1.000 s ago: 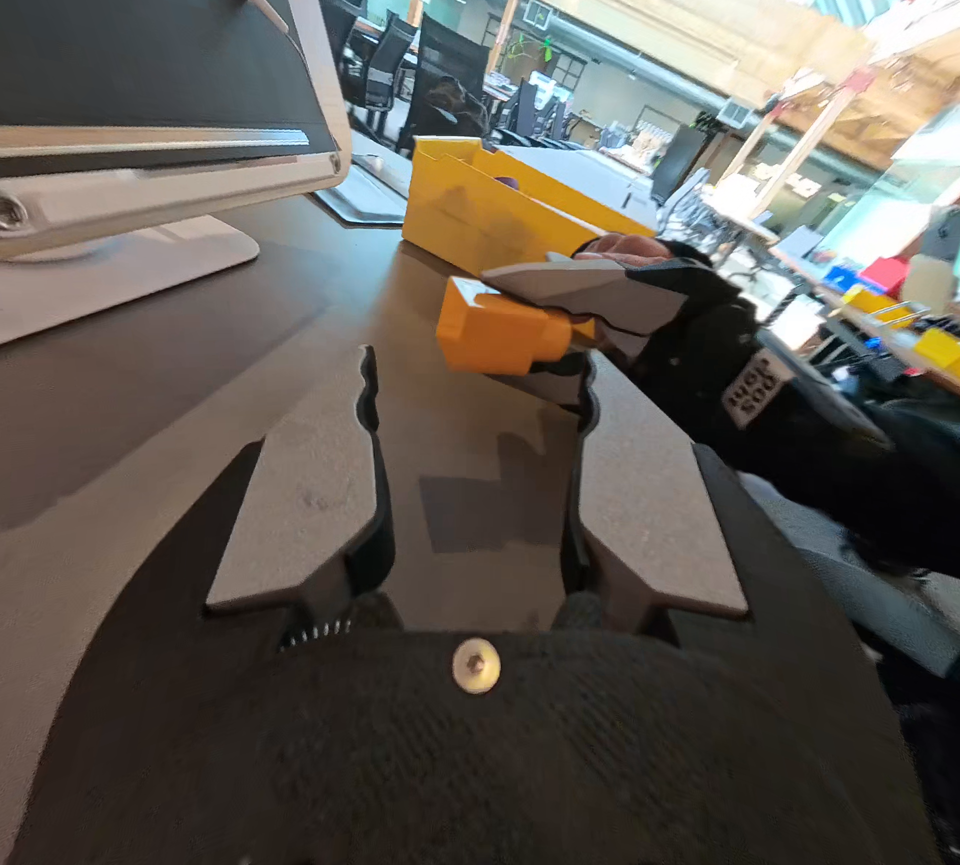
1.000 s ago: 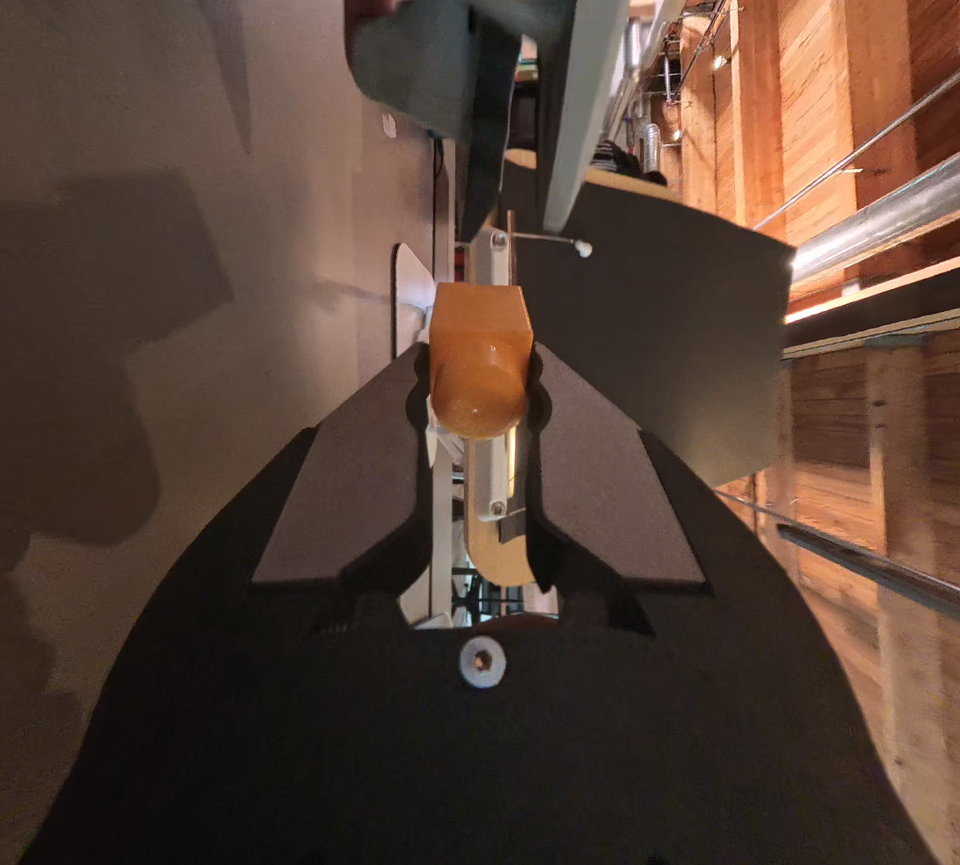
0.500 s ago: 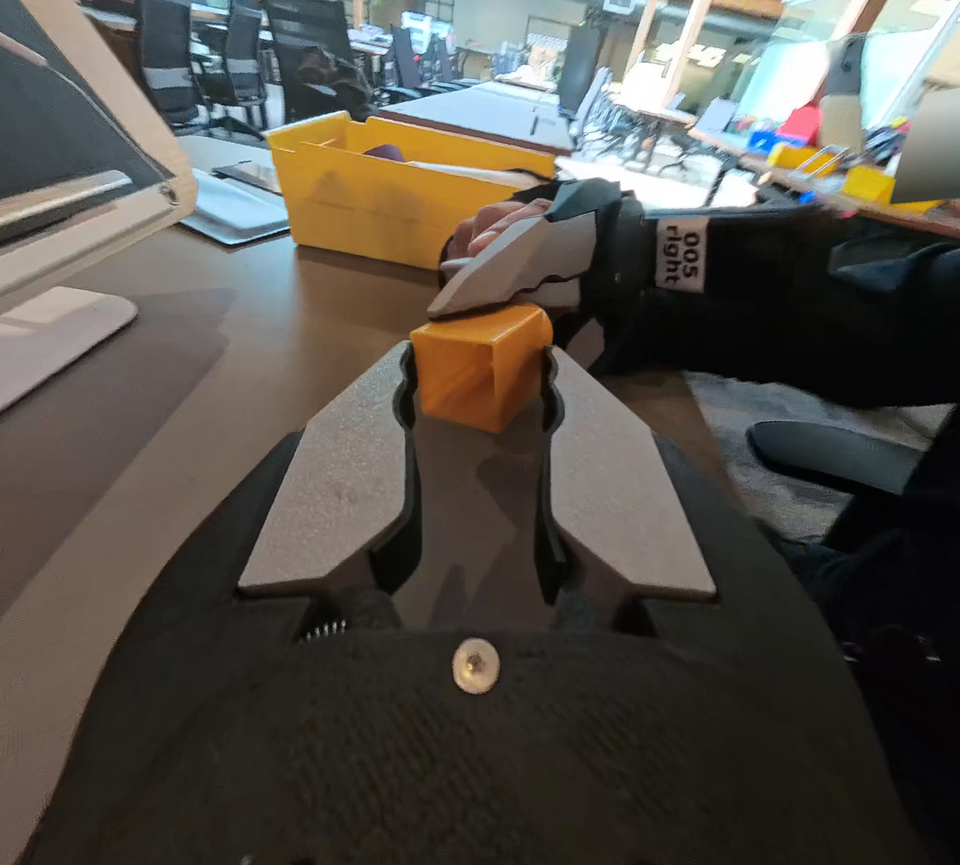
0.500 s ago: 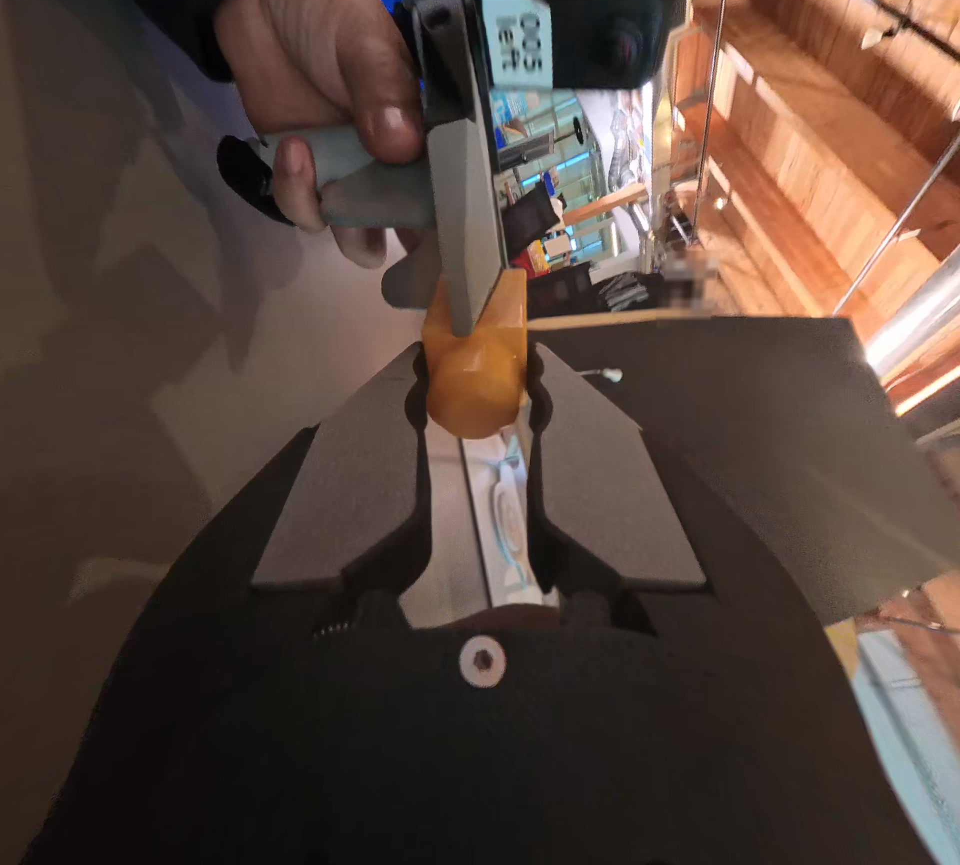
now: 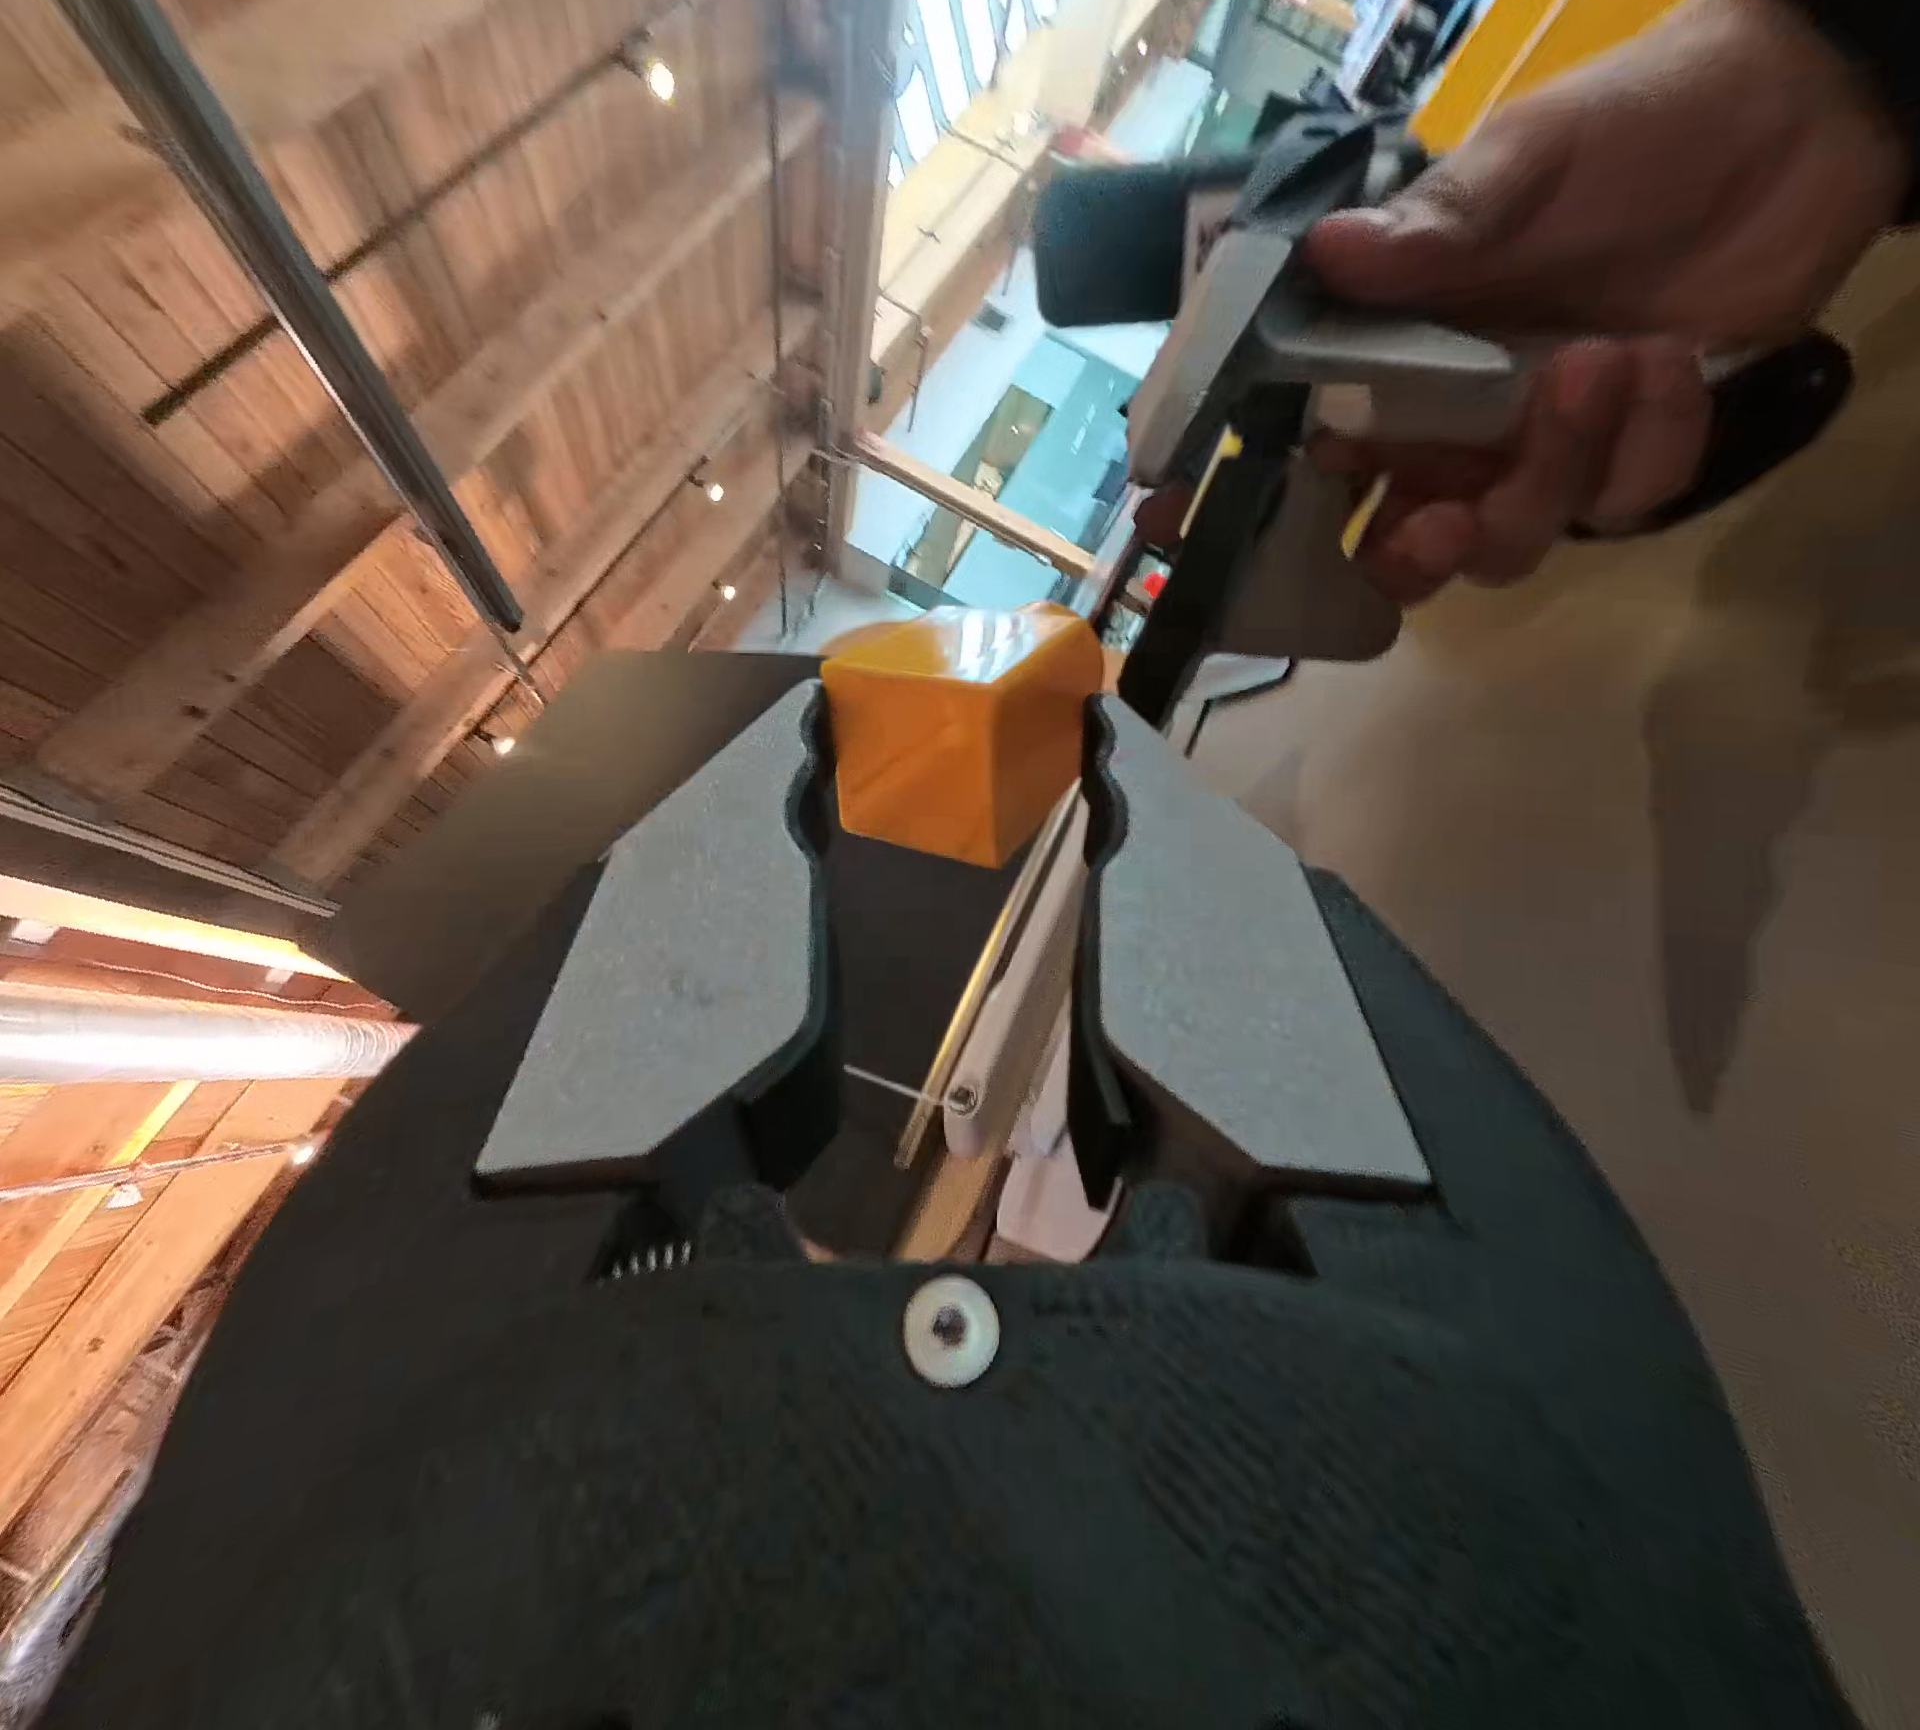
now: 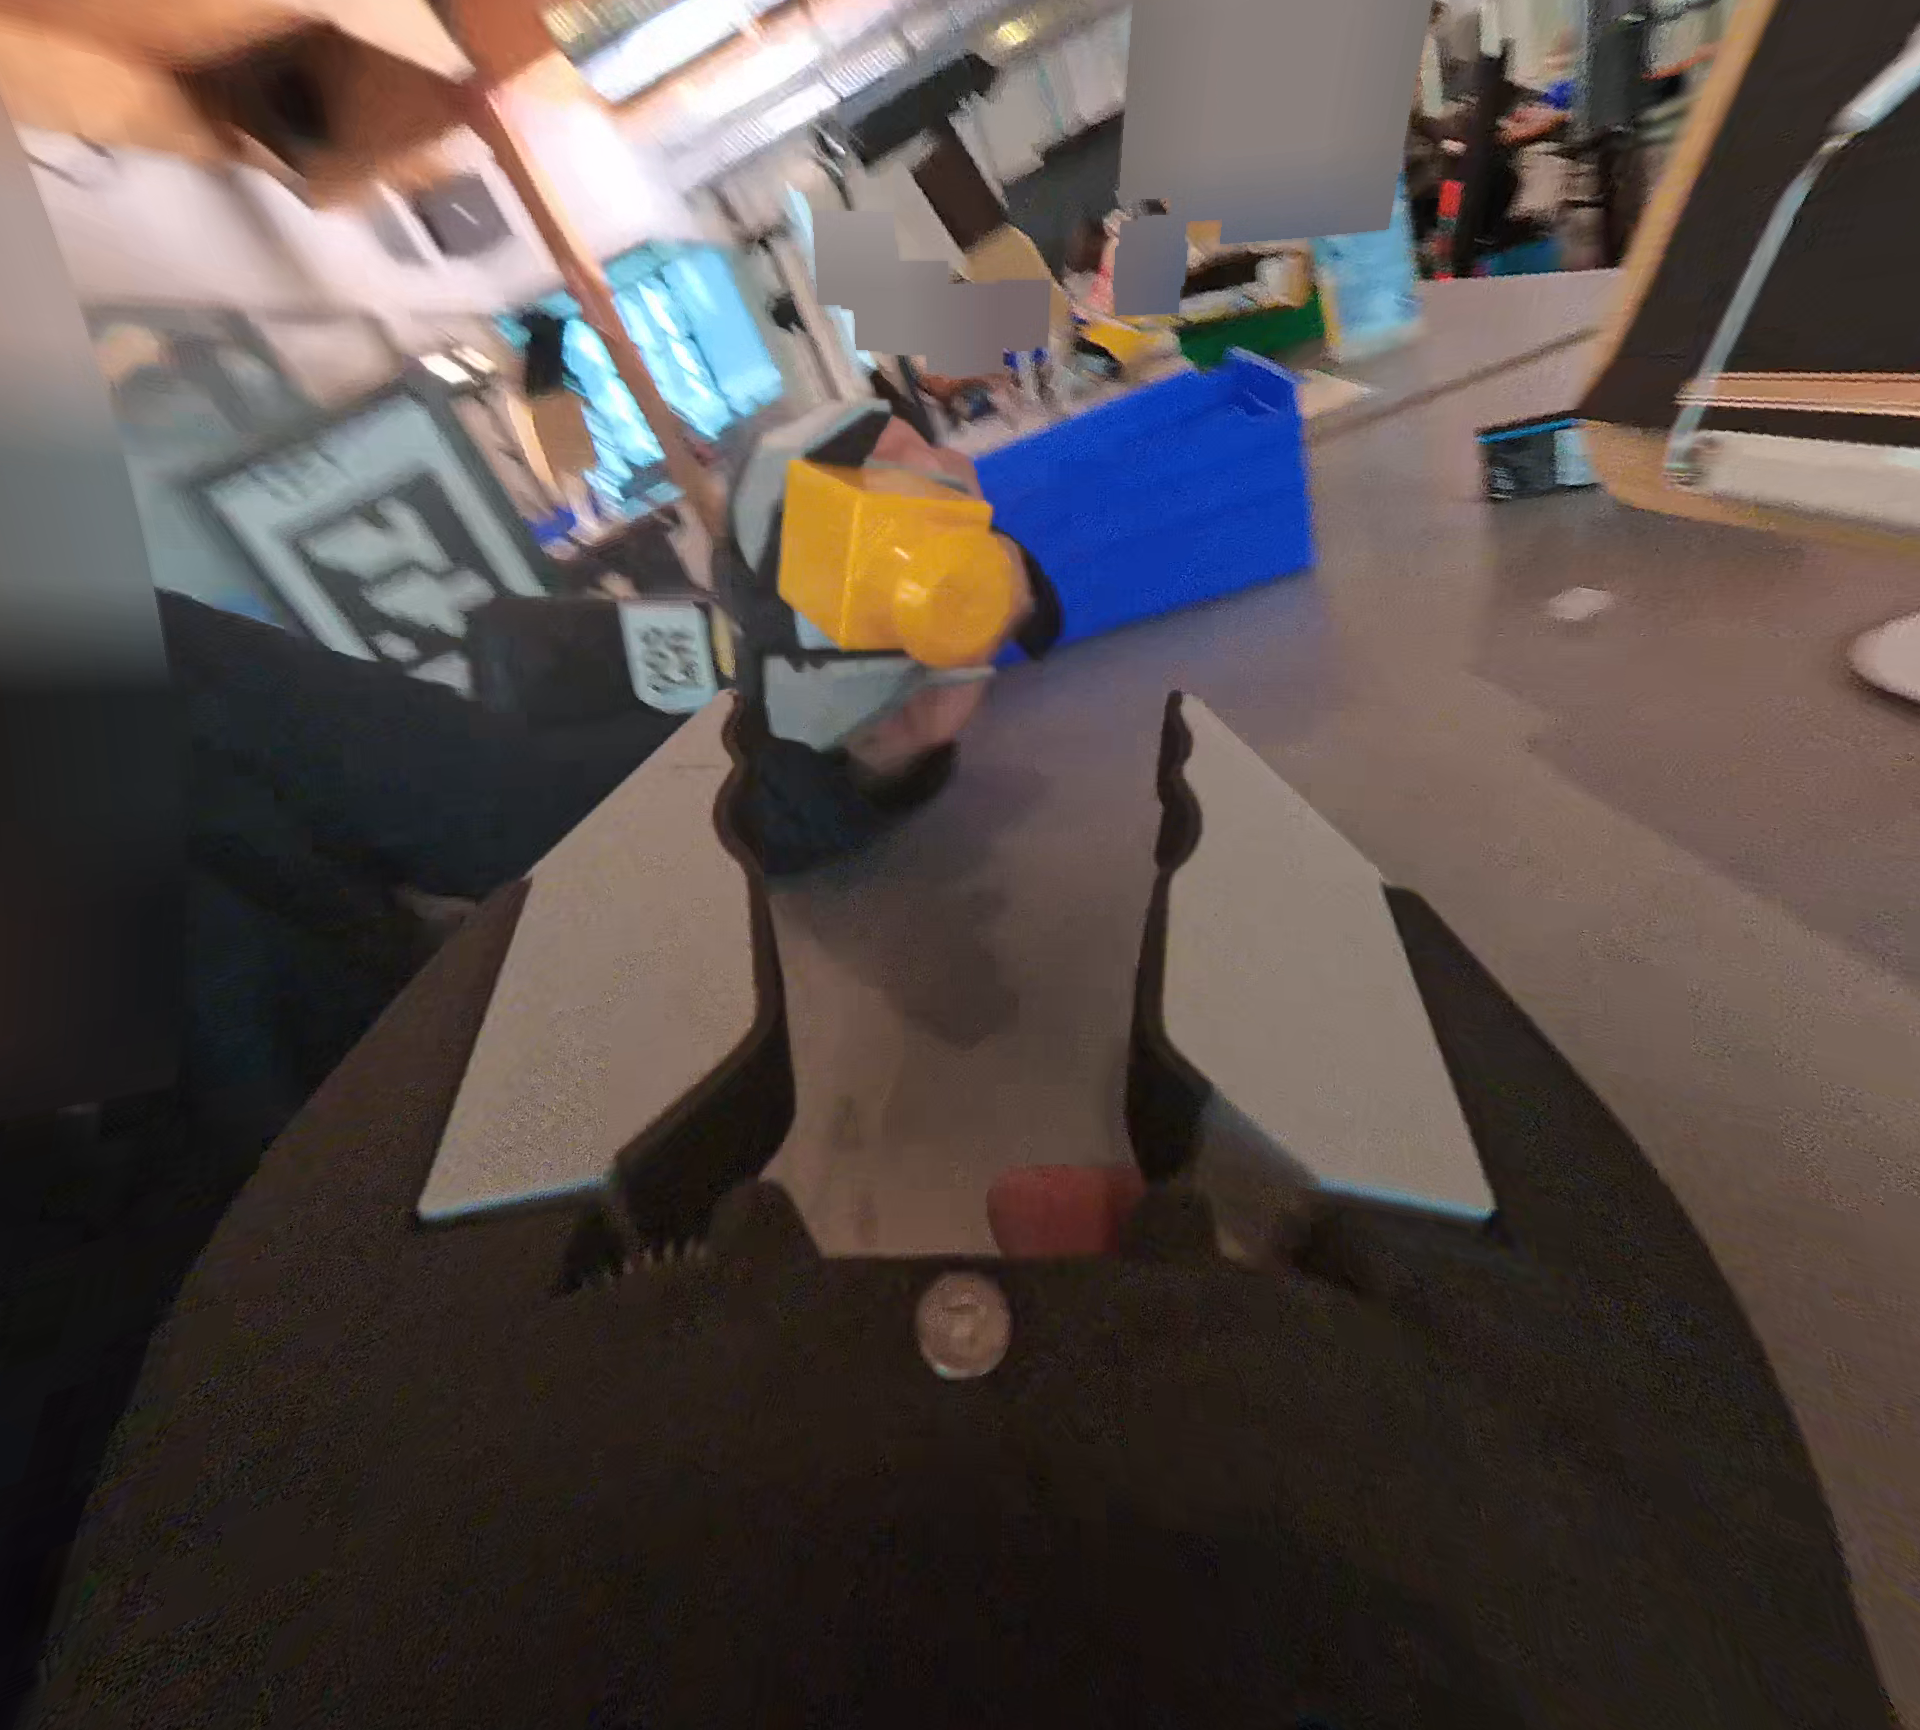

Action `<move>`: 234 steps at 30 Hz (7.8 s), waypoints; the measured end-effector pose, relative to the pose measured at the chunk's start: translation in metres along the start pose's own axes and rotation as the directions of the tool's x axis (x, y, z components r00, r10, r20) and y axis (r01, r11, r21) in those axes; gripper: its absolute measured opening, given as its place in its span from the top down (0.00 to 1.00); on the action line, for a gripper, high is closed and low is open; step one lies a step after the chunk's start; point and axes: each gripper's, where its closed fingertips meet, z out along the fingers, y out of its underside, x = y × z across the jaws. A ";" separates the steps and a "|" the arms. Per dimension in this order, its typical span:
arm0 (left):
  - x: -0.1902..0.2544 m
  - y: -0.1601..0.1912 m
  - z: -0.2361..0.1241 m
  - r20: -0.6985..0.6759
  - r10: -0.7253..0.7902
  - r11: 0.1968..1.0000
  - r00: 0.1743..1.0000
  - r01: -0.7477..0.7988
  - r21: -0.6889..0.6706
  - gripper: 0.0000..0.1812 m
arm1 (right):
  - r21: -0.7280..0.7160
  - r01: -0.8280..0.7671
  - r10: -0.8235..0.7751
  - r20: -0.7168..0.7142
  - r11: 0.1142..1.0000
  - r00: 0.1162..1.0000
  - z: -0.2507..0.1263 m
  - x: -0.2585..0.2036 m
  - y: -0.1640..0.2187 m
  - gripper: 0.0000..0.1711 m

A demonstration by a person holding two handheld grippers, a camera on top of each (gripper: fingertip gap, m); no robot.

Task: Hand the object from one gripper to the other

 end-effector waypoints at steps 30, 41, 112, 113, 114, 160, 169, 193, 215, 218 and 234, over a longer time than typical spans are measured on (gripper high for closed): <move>0.073 0.111 0.007 0.047 -0.675 0.546 0.736 0.542 -0.639 0.68 | -0.915 0.396 -0.967 -0.033 -0.073 -0.254 -0.045 0.091 0.006 0.81; 0.062 0.045 0.026 -0.068 -0.930 0.352 0.362 0.820 -0.452 0.55 | -0.869 0.444 -0.928 0.043 -0.218 -0.371 -0.011 0.065 0.013 0.81; 0.012 0.010 0.014 -0.058 -0.190 0.982 0.980 0.190 0.000 0.81 | 0.048 0.006 -0.005 -0.023 0.999 1.000 -0.001 -0.003 -0.006 0.73; 0.014 0.008 0.016 -0.049 -0.163 0.987 0.985 0.163 0.000 0.81 | 0.099 -0.043 0.042 0.010 0.994 0.999 -0.003 -0.003 -0.012 0.77; 0.016 0.006 0.018 -0.029 -0.134 0.991 0.991 0.134 0.003 0.81 | 0.122 -0.078 0.076 0.016 0.990 0.997 -0.004 -0.001 -0.014 0.80; 0.058 0.040 0.028 -0.187 -0.980 0.139 0.063 0.892 -0.430 0.55 | -0.823 0.417 -0.821 0.099 -0.385 -0.562 0.004 0.053 0.011 0.82; 0.072 0.031 0.012 -0.355 -0.902 0.395 0.245 0.801 -0.450 0.52 | -0.684 0.673 -0.914 -0.024 -0.280 -0.405 0.015 0.020 0.025 0.81; 0.056 0.004 0.011 -0.294 -0.149 0.988 0.944 0.154 -0.008 0.62 | -0.177 0.233 -0.247 -0.061 0.956 0.967 0.003 -0.004 0.029 0.64; 0.068 0.052 0.016 -0.196 -0.978 0.161 0.071 0.853 -0.496 0.54 | -0.747 0.662 -0.998 -0.062 0.060 0.021 -0.006 0.054 0.039 0.80; 0.076 0.043 0.015 -0.240 -0.971 0.138 0.009 0.839 -0.526 0.69 | -0.692 0.720 -0.996 -0.014 -0.051 -0.085 0.010 0.036 0.044 0.80; 0.026 -0.016 0.002 -0.299 -0.431 0.880 0.851 0.471 0.070 0.80 | -0.053 0.132 -0.135 -0.043 0.990 0.990 -0.004 -0.002 0.012 0.67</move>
